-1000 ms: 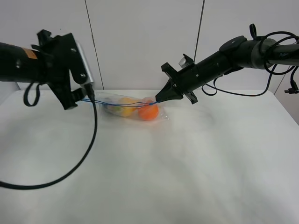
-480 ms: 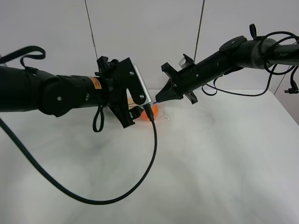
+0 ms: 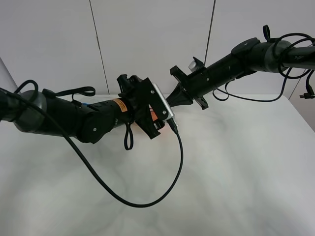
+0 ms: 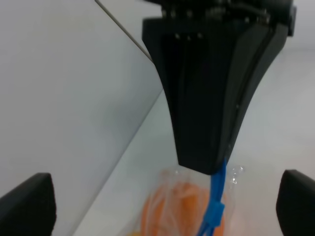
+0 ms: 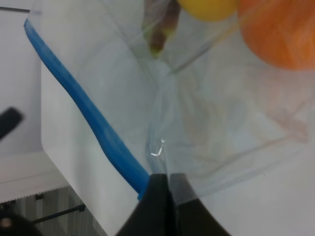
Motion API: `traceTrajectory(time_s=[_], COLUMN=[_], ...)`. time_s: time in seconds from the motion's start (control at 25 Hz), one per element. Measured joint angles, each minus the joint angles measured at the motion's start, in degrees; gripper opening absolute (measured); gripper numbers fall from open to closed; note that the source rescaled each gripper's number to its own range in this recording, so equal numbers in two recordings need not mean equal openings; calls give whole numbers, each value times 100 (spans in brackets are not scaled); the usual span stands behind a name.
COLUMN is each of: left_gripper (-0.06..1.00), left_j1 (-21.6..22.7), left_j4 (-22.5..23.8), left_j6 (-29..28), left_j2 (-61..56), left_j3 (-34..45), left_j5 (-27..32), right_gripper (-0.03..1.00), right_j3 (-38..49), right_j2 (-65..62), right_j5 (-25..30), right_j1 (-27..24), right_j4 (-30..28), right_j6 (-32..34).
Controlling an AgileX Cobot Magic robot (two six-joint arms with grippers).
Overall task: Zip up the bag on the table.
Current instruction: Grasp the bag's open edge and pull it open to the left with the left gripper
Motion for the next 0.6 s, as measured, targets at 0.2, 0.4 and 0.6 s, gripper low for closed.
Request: traceTrajectory(time_s=[0.2, 0.4, 0.6], left_gripper=[95, 65, 56], left_j1=[-46, -55, -55], left_j4=[-6, -11, -12], left_j6=[-23, -155, -281], left_j2=[116, 116, 183], left_j3=[0, 0, 0], left_j5=[-51, -76, -107], right_gripper=[0, 0, 0], right_j3=[0, 0, 0], right_j2=[0, 0, 0], right_j5=[0, 0, 0], right_j1=[0, 0, 0], right_j4=[0, -2, -7], right_j6=[19, 41, 41])
